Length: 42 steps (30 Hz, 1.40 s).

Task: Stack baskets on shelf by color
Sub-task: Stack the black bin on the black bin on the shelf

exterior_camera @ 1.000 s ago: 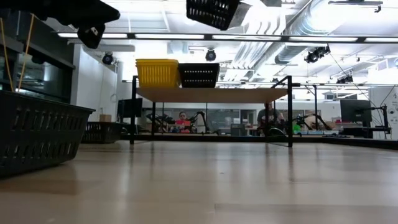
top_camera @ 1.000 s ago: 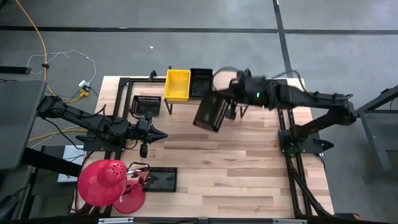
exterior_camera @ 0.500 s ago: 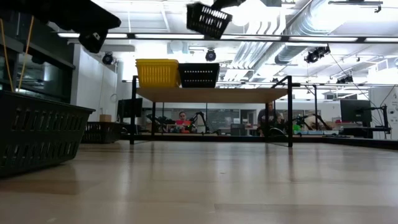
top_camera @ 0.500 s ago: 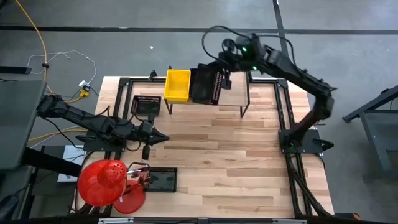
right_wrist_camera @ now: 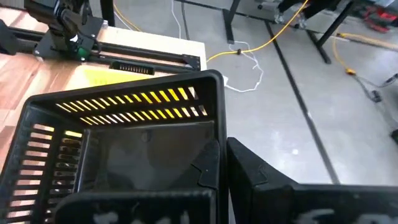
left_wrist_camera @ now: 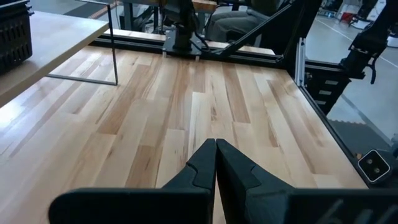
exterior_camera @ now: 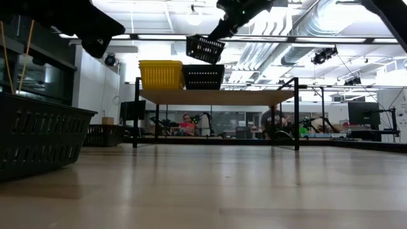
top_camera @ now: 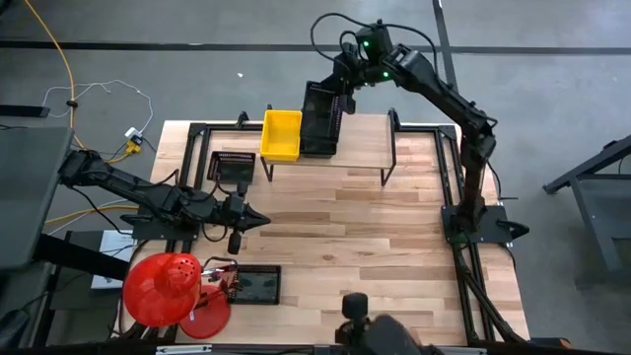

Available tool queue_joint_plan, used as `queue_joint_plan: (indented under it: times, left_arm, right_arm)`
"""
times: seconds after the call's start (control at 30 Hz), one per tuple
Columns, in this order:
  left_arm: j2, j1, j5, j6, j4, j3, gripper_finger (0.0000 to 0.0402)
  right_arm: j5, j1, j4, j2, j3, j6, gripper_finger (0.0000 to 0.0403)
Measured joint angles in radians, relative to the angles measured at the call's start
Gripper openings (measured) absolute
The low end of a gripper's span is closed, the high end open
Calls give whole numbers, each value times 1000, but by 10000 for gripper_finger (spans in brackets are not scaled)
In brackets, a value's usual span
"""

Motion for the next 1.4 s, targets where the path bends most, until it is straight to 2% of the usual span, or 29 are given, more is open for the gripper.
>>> queue_joint_plan:
  times: [0.33, 0.47, 1.4]
  left_arm:
    - [0, 0, -23, 3, 18, 0, 0]
    - [0, 0, -23, 3, 27, 0, 0]
    - [0, 0, -26, 3, 27, 0, 0]
  right_arm:
    - [-70, -20, -73, 25, -4, -44, 0]
    - [-70, -12, -76, 25, -4, 2, 0]
    - [-61, -1, -74, 54, -6, 1, 6]
